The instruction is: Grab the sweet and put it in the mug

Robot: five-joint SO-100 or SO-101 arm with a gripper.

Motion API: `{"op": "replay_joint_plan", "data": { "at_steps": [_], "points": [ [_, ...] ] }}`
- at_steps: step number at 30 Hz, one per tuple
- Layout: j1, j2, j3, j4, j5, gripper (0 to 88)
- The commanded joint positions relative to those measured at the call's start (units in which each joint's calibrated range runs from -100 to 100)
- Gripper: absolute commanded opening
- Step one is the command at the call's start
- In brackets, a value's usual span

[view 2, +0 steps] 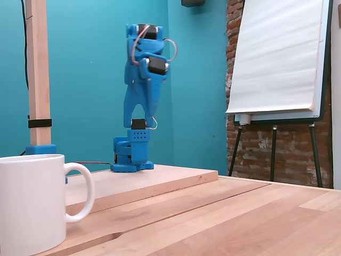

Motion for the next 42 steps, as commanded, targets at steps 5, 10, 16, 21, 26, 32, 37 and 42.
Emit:
{"op": "replay_joint_plan", "data": {
  "at_steps": [5, 10, 16, 21, 26, 32, 37, 42],
  "points": [
    [-6.22, -6.1, 7.12, -0.27, -2.98, 0.0],
    [-7.02, -6.18, 17.02, -9.3, -4.54, 0.0],
    [-7.6, -16.34, 38.07, -22.85, -4.59, 0.0],
    [-8.03, -33.38, 62.61, -32.2, -4.54, 0.0],
    [-10.58, -47.06, 86.07, -43.81, -4.49, 0.0],
    [-17.18, -58.08, 103.64, -51.31, -4.59, 0.0],
    [-23.07, -66.17, 112.38, -51.31, -5.18, 0.0],
    [-26.7, -71.5, 118.98, -51.23, -4.35, 0.0]
  ]
}}
